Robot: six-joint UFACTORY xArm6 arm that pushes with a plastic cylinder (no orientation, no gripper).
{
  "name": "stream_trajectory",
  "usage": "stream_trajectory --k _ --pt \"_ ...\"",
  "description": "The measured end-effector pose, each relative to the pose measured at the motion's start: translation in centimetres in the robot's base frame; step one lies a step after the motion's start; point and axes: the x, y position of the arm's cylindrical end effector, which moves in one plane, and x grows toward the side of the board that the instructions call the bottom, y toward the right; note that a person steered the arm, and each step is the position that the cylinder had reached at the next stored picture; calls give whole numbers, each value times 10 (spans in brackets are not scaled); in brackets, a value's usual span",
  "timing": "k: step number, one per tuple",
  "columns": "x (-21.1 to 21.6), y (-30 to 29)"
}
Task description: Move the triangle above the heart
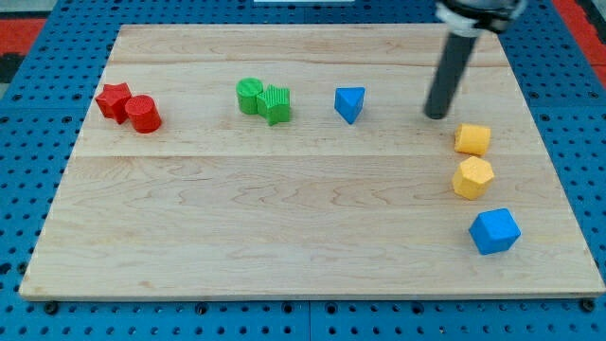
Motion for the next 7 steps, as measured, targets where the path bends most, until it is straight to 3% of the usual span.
stream_trajectory --k 1,2,3,4,6,7 --pt "2 -54" --pt "29 -59" --pt "15 -101" --pt "-21 -60" --pt "-71 -91" --pt "-62 -45"
